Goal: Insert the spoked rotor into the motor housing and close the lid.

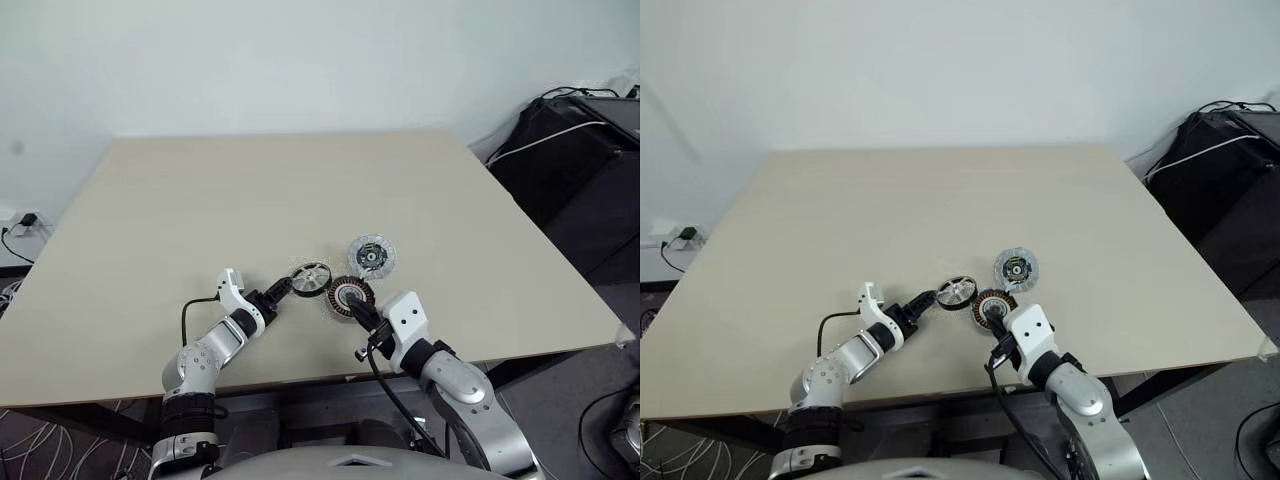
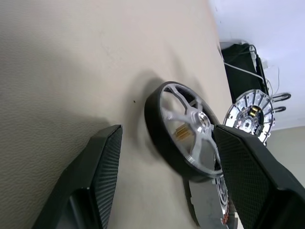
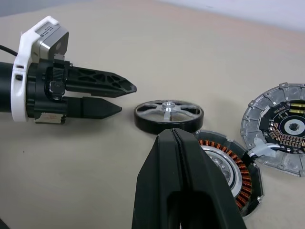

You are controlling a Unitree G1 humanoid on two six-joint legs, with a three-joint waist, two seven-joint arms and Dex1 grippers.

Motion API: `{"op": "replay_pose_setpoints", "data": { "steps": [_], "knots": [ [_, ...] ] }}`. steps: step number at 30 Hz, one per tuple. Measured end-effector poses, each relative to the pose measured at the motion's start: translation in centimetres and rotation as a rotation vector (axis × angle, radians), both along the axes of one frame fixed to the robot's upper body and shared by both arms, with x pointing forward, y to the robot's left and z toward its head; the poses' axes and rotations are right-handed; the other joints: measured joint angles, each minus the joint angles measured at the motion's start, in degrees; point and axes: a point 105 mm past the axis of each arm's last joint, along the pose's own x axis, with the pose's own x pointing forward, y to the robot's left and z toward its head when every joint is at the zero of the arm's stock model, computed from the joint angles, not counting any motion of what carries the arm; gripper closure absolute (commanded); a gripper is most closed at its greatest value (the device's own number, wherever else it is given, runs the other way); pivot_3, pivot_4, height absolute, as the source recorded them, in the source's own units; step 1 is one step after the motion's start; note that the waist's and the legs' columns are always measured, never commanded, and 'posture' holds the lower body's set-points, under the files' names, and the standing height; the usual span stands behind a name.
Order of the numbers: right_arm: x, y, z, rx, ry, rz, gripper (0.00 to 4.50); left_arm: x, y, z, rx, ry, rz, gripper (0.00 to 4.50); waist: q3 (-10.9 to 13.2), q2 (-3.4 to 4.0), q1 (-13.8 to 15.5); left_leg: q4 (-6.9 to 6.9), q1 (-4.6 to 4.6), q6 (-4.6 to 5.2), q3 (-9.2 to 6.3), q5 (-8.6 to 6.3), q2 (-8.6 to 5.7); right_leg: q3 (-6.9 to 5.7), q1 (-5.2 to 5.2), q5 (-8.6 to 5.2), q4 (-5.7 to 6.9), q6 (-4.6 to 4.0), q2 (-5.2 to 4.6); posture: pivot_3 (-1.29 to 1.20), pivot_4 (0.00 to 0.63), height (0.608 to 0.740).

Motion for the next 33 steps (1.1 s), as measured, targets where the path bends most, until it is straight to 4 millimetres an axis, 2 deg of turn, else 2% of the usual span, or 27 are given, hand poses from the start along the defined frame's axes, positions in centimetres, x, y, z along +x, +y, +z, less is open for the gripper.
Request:
{"op": "replay_pose_setpoints", "data": {
  "steps": [7, 19, 27, 33],
  "knots": [
    [0.0, -0.1, -0.2, -0.007, 0.013, 0.000, 4.50, 0.1, -0.2, 0.1, -0.031, 0.040, 0.017, 1.27, -0.02, 0.00, 0.01, 0.01, 0.01, 0.00, 0.00, 0.00, 0.00, 0.00, 0.01, 0.00, 0.02, 0.00, 0.00, 0.00, 0.000, 0.740],
    [-0.1, 0.0, 0.0, -0.005, 0.015, -0.005, 4.50, -1.1, -1.2, 0.2, -0.109, 0.122, -0.016, 1.27, -0.03, -0.02, 0.05, 0.01, 0.00, 0.00, 0.00, 0.00, -0.01, 0.00, 0.01, 0.00, -0.01, 0.00, 0.00, 0.00, 0.000, 0.740],
    [-0.1, 0.0, -0.1, -0.007, 0.023, -0.005, 4.50, -1.5, -2.0, 0.6, -0.148, 0.121, -0.034, 1.27, -0.02, -0.03, 0.04, 0.01, -0.01, 0.00, 0.00, 0.00, -0.01, 0.00, 0.01, 0.00, -0.02, 0.00, 0.00, 0.00, 0.000, 0.740],
    [-0.1, 0.0, -0.1, -0.008, 0.024, -0.005, 4.50, -1.0, -2.1, 0.9, -0.161, 0.089, -0.011, 1.27, -0.02, -0.03, 0.02, 0.00, -0.01, 0.00, 0.00, 0.00, -0.01, 0.00, 0.00, 0.00, -0.03, 0.00, 0.00, 0.00, 0.000, 0.740]
  ]
}}
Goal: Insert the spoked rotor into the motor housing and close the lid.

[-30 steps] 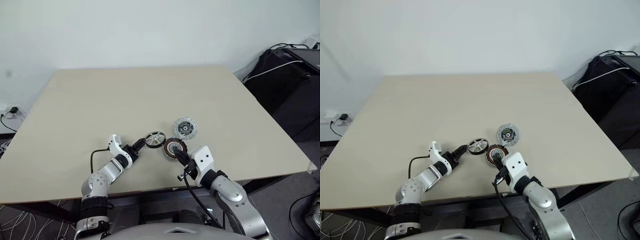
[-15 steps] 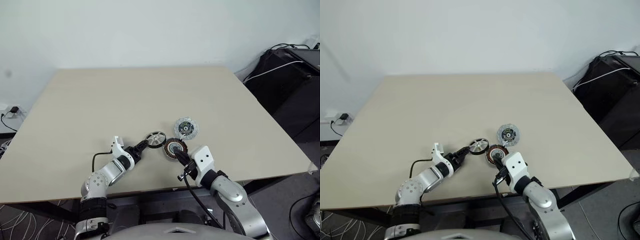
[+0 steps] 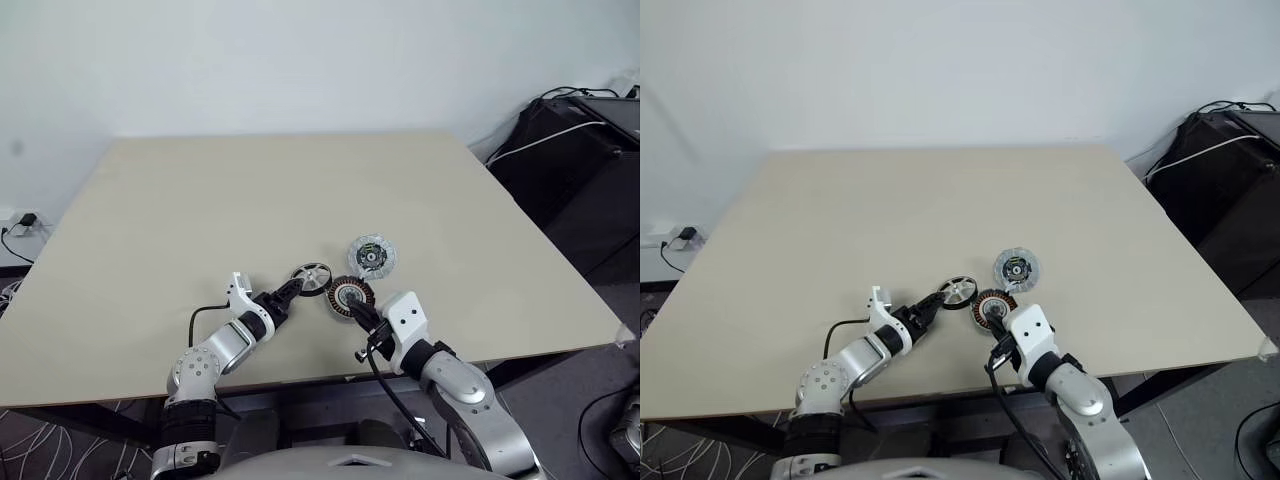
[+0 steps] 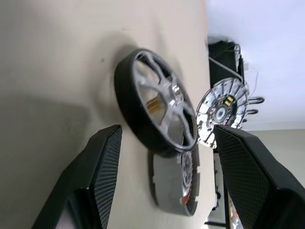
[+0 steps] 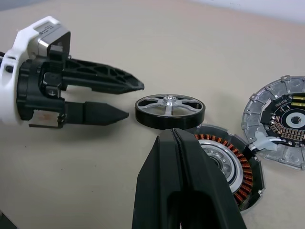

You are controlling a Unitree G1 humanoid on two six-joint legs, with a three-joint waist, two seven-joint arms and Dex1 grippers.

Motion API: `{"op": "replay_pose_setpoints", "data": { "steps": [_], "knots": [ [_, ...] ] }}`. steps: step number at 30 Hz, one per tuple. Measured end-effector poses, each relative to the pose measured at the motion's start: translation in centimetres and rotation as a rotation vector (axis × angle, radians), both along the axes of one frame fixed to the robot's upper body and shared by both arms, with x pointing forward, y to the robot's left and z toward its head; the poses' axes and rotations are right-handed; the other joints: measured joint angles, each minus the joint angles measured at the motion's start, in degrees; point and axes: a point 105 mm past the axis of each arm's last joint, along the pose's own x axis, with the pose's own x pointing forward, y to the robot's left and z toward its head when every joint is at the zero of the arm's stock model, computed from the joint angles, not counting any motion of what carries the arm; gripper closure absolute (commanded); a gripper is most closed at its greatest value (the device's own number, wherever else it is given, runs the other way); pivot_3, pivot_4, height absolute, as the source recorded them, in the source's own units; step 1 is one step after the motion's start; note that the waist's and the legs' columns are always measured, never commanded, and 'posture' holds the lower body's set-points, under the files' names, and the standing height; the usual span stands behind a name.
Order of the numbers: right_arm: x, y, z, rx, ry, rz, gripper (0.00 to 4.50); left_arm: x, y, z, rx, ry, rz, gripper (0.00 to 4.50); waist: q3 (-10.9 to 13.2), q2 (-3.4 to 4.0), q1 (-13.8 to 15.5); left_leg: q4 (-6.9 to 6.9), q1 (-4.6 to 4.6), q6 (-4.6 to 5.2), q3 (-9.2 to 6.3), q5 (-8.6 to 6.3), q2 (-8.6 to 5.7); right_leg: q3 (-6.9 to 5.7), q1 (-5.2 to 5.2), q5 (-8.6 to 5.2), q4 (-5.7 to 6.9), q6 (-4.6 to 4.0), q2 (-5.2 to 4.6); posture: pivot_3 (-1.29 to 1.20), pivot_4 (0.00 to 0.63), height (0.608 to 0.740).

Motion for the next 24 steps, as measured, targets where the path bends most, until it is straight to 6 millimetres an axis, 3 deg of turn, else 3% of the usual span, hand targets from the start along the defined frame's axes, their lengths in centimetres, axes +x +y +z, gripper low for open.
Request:
{"op": "replay_pose_setpoints", "data": {
  "steps": [17, 24],
  "knots": [
    [0.0, -0.1, 0.0, -0.003, 0.000, -0.001, 4.50, 1.1, -1.5, -0.8, -0.007, 0.026, -0.021, 1.27, 0.01, -0.01, 0.12, 0.04, -0.01, 0.00, 0.00, 0.00, -0.01, -0.01, 0.02, 0.00, 0.01, 0.00, 0.00, 0.00, 0.000, 0.740],
    [-0.1, -0.1, 0.0, -0.003, 0.000, -0.001, 4.50, 2.3, -2.3, 0.7, -0.028, -0.029, -0.046, 1.27, 0.01, -0.02, 0.15, 0.04, -0.02, 0.00, 0.00, 0.00, -0.01, -0.02, 0.00, 0.00, 0.00, 0.00, 0.01, 0.00, 0.000, 0.740]
  ]
}}
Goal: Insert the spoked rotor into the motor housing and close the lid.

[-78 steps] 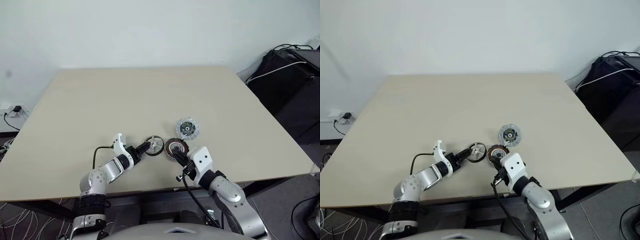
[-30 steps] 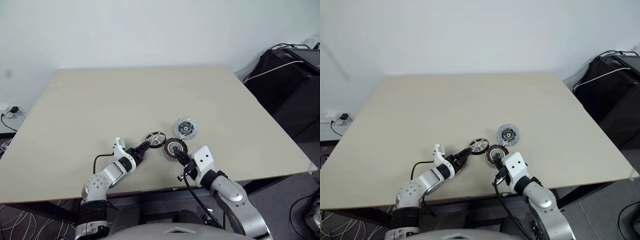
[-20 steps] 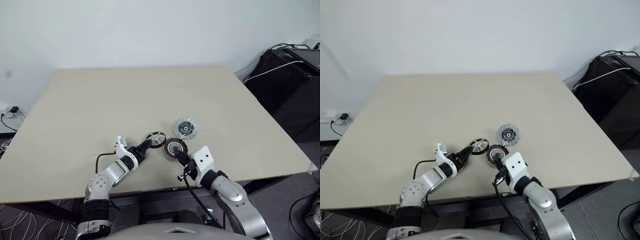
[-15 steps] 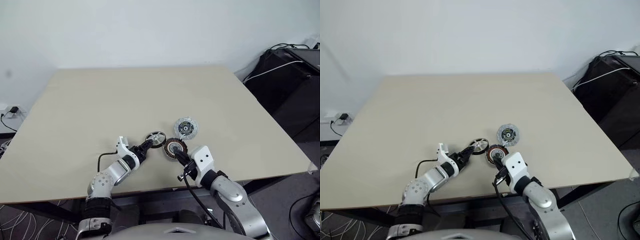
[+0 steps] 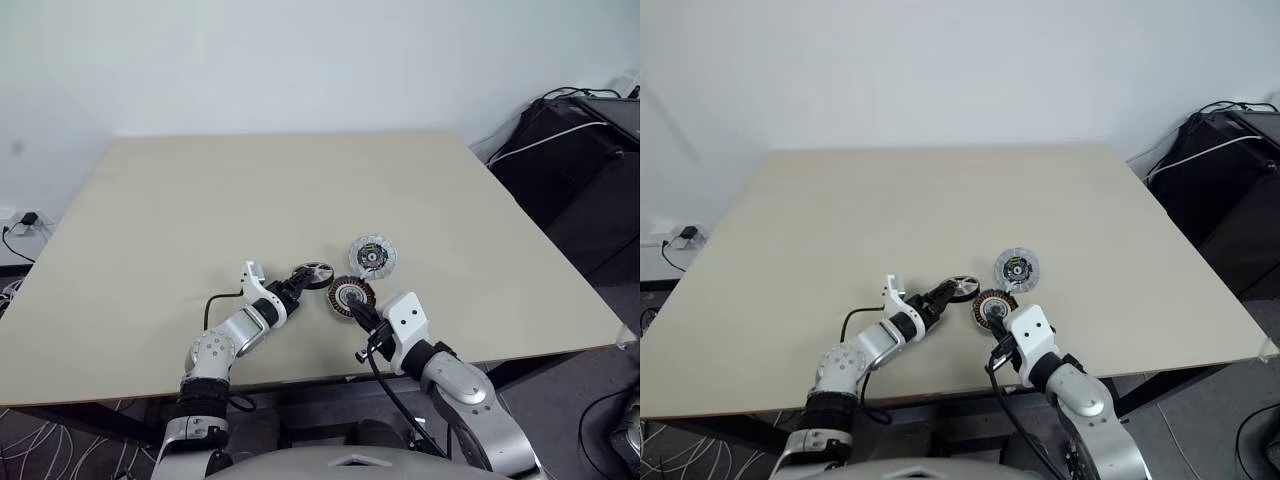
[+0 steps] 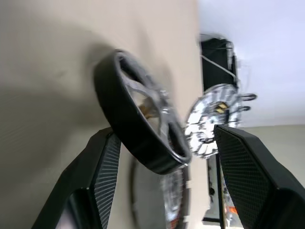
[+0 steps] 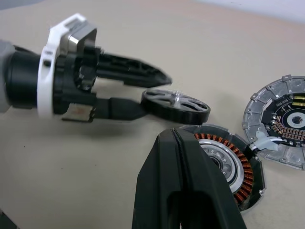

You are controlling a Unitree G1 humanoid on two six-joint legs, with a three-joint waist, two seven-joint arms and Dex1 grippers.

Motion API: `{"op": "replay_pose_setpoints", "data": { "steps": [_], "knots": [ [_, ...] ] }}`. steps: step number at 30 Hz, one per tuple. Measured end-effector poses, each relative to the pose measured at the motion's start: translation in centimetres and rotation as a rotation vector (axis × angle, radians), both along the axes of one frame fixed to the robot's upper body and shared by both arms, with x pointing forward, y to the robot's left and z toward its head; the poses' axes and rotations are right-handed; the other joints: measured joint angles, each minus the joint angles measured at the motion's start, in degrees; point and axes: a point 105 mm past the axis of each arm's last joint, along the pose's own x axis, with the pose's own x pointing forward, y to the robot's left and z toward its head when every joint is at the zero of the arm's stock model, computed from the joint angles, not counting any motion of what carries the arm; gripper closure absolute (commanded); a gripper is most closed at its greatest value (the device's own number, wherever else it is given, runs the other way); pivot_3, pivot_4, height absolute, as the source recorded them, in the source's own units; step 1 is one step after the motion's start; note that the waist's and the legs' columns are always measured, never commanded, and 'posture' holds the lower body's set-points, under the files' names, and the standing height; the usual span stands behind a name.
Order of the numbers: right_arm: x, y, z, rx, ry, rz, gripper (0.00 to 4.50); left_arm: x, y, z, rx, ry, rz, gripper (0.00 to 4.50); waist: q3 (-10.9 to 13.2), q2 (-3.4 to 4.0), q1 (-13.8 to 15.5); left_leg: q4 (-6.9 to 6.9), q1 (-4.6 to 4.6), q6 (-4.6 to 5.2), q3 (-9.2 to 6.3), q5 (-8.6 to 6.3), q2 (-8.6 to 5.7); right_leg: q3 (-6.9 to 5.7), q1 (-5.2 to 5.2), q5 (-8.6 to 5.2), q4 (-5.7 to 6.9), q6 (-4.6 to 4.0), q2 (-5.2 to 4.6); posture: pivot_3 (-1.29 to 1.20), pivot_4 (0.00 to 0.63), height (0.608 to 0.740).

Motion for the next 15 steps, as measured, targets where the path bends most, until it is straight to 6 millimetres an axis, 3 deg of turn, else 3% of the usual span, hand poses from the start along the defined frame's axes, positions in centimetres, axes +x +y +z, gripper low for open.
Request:
{"op": "replay_pose_setpoints", "data": {
  "steps": [3, 6, 10, 13, 15],
  "knots": [
    [0.0, 0.0, 0.1, 0.000, -0.002, 0.000, 4.50, 0.2, -0.3, 0.2, -0.006, -0.004, -0.009, 1.27, 0.00, 0.00, -0.01, 0.00, 0.01, 0.00, 0.00, 0.00, 0.00, 0.00, 0.01, 0.00, 0.00, 0.00, 0.00, 0.00, 0.000, 0.740],
    [0.0, 0.0, 0.1, 0.000, -0.002, -0.001, 4.50, 0.1, -0.5, -0.4, 0.000, 0.018, -0.014, 1.83, 0.00, 0.00, -0.03, 0.00, 0.01, 0.00, 0.00, 0.00, 0.00, 0.00, 0.01, 0.00, 0.00, 0.00, 0.01, 0.00, 0.000, 0.740],
    [-0.1, -0.1, 0.0, -0.002, 0.000, -0.008, 4.50, -0.1, -0.5, -1.4, 0.039, 0.061, -0.013, 1.83, 0.01, -0.01, 0.00, 0.01, 0.00, 0.00, 0.00, 0.00, 0.00, 0.00, 0.01, 0.00, 0.00, 0.00, 0.01, 0.00, 0.000, 0.740],
    [-0.1, -0.1, 0.0, -0.003, -0.001, -0.011, 4.50, 0.1, -0.4, -1.8, 0.062, 0.078, 0.002, 2.42, 0.01, -0.01, -0.01, 0.01, 0.01, 0.00, 0.00, 0.00, 0.00, 0.00, 0.01, 0.00, 0.00, 0.00, 0.01, 0.00, 0.000, 0.740],
    [-0.2, -0.2, 0.1, -0.003, -0.003, -0.014, 4.50, 0.2, -0.3, -1.9, 0.065, 0.079, 0.014, 3.07, 0.01, -0.01, -0.02, 0.01, 0.01, 0.00, 0.00, 0.00, 0.01, 0.00, 0.00, 0.00, 0.00, 0.00, 0.01, 0.00, 0.000, 0.740]
  ]
}}
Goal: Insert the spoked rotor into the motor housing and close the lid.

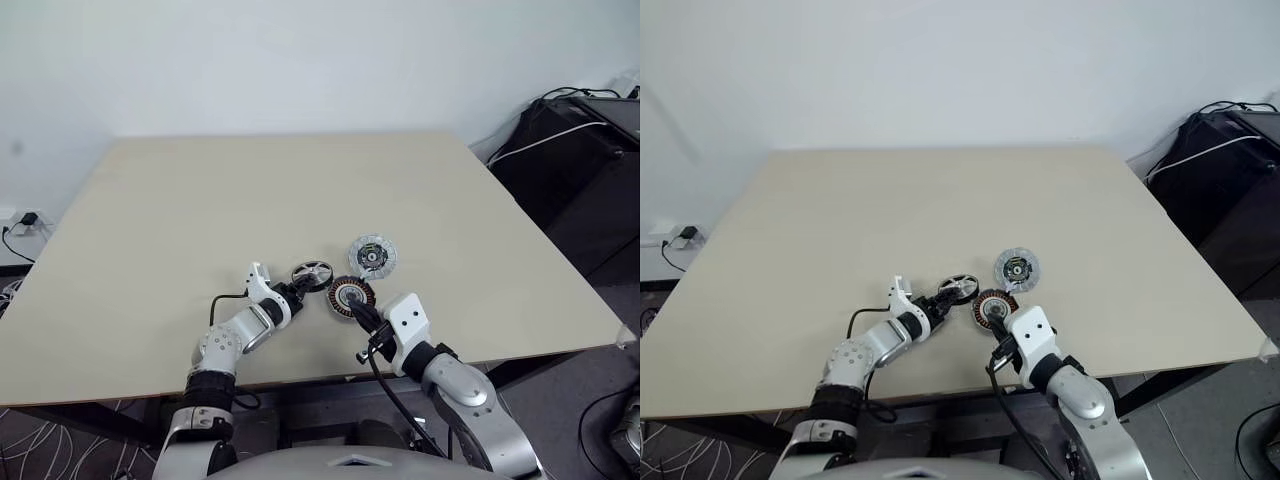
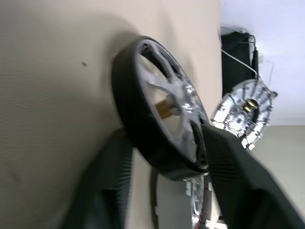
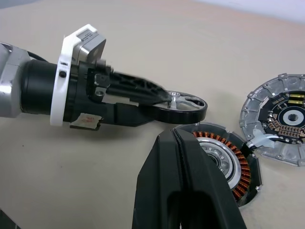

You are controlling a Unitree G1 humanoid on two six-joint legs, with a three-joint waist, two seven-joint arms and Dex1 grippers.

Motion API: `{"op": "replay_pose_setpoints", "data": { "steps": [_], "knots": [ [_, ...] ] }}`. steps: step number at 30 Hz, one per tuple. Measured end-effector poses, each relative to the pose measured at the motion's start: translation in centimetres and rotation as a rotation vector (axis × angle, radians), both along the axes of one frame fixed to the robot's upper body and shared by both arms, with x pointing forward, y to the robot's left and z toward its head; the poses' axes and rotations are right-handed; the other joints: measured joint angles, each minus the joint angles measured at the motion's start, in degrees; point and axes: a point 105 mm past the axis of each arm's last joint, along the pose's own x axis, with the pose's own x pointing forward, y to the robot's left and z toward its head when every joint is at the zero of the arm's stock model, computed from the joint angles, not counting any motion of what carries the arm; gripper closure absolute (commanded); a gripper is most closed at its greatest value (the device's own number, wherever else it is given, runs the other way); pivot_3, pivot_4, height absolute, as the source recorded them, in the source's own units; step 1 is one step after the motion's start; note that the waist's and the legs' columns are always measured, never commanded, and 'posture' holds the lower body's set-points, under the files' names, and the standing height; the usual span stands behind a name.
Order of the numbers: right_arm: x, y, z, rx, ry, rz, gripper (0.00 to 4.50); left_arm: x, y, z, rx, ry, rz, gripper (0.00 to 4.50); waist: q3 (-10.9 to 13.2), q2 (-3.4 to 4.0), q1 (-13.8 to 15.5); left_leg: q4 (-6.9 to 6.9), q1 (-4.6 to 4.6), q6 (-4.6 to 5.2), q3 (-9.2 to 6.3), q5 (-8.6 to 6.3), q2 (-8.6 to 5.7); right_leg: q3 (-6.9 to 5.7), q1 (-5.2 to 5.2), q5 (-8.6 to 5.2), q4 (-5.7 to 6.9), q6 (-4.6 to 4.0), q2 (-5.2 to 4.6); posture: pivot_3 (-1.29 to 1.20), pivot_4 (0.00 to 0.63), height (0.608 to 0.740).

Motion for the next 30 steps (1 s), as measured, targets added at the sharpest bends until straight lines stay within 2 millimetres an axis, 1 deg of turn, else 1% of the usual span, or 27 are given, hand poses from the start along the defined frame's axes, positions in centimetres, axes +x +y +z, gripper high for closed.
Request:
{"op": "replay_pose_setpoints", "data": {
  "steps": [3, 4, 9, 12, 14, 17, 19, 20, 21, 26, 30],
  "knots": [
    [0.0, 0.0, 0.1, -0.001, -0.004, 0.000, 4.50, 0.2, 0.2, 0.0, 0.008, -0.002, 0.017, 4.02, 0.00, 0.00, 0.00, 0.00, 0.00, 0.00, 0.00, 0.00, 0.00, 0.00, 0.00, 0.00, 0.00, 0.00, 0.00, 0.00, 0.000, 0.740],
    [0.0, 0.0, 0.1, -0.001, -0.003, 0.000, 4.50, 0.2, 0.2, -0.1, 0.008, -0.001, 0.019, 4.09, 0.00, -0.01, 0.01, 0.00, 0.00, 0.00, 0.00, 0.00, 0.00, 0.00, 0.00, 0.00, 0.00, 0.00, -0.01, 0.00, 0.000, 0.740],
    [0.0, 0.0, 0.1, -0.002, -0.003, -0.001, 4.50, 0.4, 0.4, 0.0, 0.007, -0.012, 0.034, 4.08, 0.00, -0.01, -0.02, 0.00, 0.00, 0.00, 0.00, 0.00, 0.00, 0.00, -0.01, 0.00, 0.00, 0.00, 0.00, 0.00, 0.000, 0.740],
    [0.0, 0.0, 0.1, -0.002, -0.003, -0.001, 4.50, 0.6, 0.6, 0.6, -0.005, -0.043, 0.042, 4.08, 0.01, -0.02, -0.02, 0.00, -0.02, 0.00, 0.00, 0.00, 0.00, 0.00, -0.01, 0.00, 0.00, 0.00, -0.01, 0.00, 0.000, 0.740],
    [0.0, 0.0, 0.1, -0.002, -0.003, -0.002, 4.50, 0.9, 1.1, 1.8, -0.026, -0.101, 0.061, 4.08, 0.02, -0.04, -0.12, -0.01, -0.03, 0.00, 0.00, 0.00, 0.00, 0.01, -0.02, 0.00, 0.00, 0.00, -0.01, 0.00, 0.000, 0.740],
    [0.0, -0.1, 0.1, -0.001, -0.003, -0.003, 4.50, 0.9, 2.1, 4.6, -0.080, -0.235, 0.090, 4.08, 0.02, -0.03, -0.29, -0.04, -0.03, 0.00, 0.01, 0.00, 0.01, 0.02, -0.03, 0.00, -0.02, -0.01, -0.01, 0.00, 0.000, 0.740],
    [0.0, 0.0, 0.1, 0.004, -0.003, -0.005, 4.50, 0.1, 2.5, 5.6, -0.109, -0.295, 0.090, 4.08, 0.01, -0.02, -0.39, -0.05, -0.02, 0.00, 0.00, 0.00, 0.00, 0.02, -0.03, -0.01, -0.03, -0.01, 0.00, 0.00, 0.000, 0.740],
    [0.0, 0.0, 0.1, 0.005, -0.003, -0.006, 4.50, -0.4, 2.5, 5.8, -0.123, -0.309, 0.085, 4.08, 0.01, -0.01, -0.41, -0.05, -0.03, 0.00, 0.01, 0.00, 0.00, 0.02, -0.03, -0.01, -0.03, -0.01, 0.00, 0.00, 0.000, 0.740],
    [0.0, 0.0, 0.1, 0.007, -0.003, -0.006, 4.50, -1.0, 2.3, 5.9, -0.136, -0.317, 0.070, 4.08, 0.02, -0.02, -0.39, -0.04, -0.03, 0.00, 0.00, 0.00, 0.00, 0.01, -0.02, -0.01, -0.03, -0.01, 0.00, 0.00, 0.000, 0.740],
    [0.0, 0.2, 0.2, 0.023, -0.001, 0.001, 4.50, -3.3, -0.1, 5.5, -0.169, -0.291, -0.078, 4.08, 0.02, -0.02, -0.26, 0.03, 0.03, 0.00, 0.01, 0.00, -0.01, -0.01, 0.06, 0.00, -0.01, -0.01, 0.00, 0.00, 0.000, 0.740],
    [-0.5, 0.1, -0.2, 0.028, 0.028, 0.026, 4.50, -4.5, -1.1, 4.8, -0.181, -0.242, -0.145, 4.08, 0.03, -0.02, -0.38, 0.01, 0.03, 0.00, 0.00, 0.00, 0.02, -0.01, 0.05, -0.01, -0.01, -0.01, 0.05, 0.00, 0.000, 0.740]
  ]
}}
